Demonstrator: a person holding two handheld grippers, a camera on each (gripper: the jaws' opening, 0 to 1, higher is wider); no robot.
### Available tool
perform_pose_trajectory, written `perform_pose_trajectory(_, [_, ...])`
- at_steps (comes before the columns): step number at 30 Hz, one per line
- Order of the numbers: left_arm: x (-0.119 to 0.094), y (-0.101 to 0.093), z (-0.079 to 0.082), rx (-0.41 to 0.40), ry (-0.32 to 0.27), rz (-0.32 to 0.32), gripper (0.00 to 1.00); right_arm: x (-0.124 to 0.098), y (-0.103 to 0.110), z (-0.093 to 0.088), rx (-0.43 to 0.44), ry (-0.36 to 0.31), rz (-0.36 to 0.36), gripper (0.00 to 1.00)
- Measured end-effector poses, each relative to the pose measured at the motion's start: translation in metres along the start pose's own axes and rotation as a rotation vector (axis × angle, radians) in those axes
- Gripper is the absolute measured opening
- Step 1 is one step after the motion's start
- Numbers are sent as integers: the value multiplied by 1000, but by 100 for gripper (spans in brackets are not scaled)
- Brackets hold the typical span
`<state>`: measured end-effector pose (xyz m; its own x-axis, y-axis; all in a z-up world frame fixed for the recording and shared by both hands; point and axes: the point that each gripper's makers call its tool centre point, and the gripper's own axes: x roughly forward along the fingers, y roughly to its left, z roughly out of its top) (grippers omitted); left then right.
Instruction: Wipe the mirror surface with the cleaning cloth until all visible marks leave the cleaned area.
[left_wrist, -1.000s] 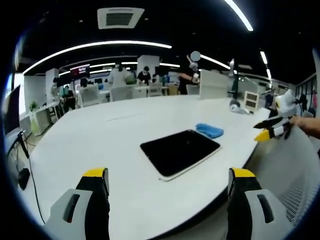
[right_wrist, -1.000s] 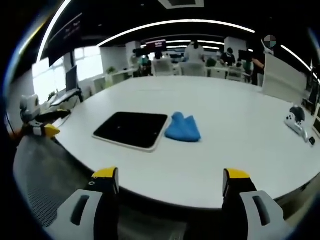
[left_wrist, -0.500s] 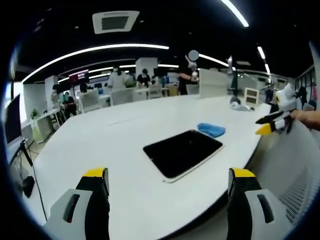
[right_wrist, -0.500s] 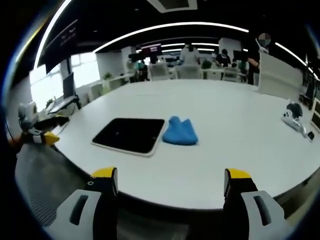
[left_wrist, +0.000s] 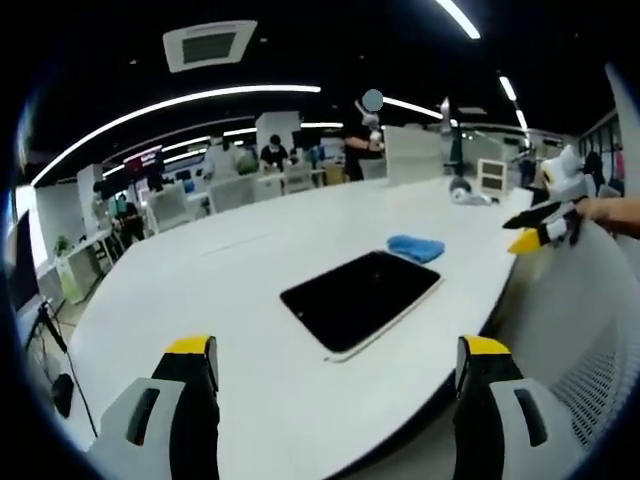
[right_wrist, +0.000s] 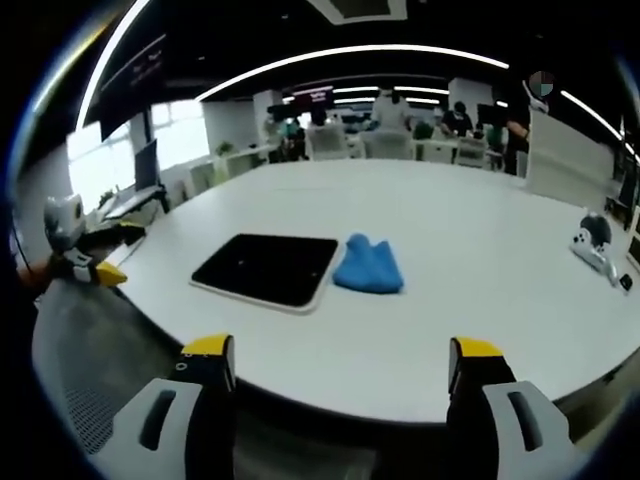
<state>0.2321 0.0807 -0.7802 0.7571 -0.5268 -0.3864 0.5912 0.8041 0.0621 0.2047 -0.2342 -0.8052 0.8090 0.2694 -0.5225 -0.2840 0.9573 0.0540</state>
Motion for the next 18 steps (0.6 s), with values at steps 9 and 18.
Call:
perform_pose_trajectory(9, [0, 0, 2, -20, -20, 1, 98, 1, -4, 15, 15, 0, 13, 67])
perform_pose_trajectory(18, [1, -3, -5, -48, 12, -23, 93, 19, -10, 66, -86, -25, 22, 60])
